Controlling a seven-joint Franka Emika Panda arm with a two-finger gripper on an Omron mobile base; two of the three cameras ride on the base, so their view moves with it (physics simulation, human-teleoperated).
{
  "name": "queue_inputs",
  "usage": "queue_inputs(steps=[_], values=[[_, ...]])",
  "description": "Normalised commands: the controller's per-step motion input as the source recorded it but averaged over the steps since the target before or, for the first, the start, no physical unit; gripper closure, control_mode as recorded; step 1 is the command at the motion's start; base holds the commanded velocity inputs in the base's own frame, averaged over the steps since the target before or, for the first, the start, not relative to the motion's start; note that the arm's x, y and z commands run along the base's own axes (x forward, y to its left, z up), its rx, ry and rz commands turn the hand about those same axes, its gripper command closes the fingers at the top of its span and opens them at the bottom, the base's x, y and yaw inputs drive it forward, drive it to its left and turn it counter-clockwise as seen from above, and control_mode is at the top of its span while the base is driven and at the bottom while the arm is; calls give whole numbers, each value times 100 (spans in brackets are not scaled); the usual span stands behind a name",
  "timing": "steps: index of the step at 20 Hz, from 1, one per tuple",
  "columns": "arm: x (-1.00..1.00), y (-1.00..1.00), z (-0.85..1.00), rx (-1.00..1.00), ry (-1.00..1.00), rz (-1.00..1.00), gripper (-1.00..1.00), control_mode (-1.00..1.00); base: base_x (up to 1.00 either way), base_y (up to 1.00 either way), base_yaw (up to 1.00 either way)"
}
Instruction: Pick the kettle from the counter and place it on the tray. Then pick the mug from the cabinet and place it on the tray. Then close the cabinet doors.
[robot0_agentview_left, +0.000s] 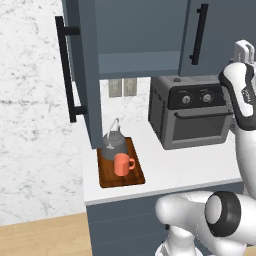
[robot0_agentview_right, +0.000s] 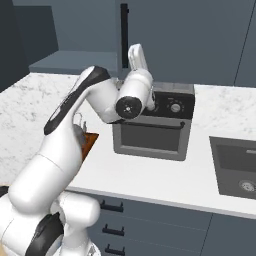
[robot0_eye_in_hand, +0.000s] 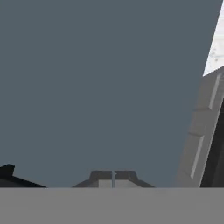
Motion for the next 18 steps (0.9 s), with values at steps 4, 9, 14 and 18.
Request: queue_inputs(steps=[4, 9, 14, 18], values=[[-72, 8, 17, -8, 23, 0, 100, -100, 0, 0, 0], [-9, 6, 1, -6, 13, 1, 100, -100, 0, 0, 0], [-11, 27, -3, -7, 3, 0, 100, -100, 0, 0, 0], [-44, 90, -16, -9, 6, 3, 100, -100, 0, 0, 0]])
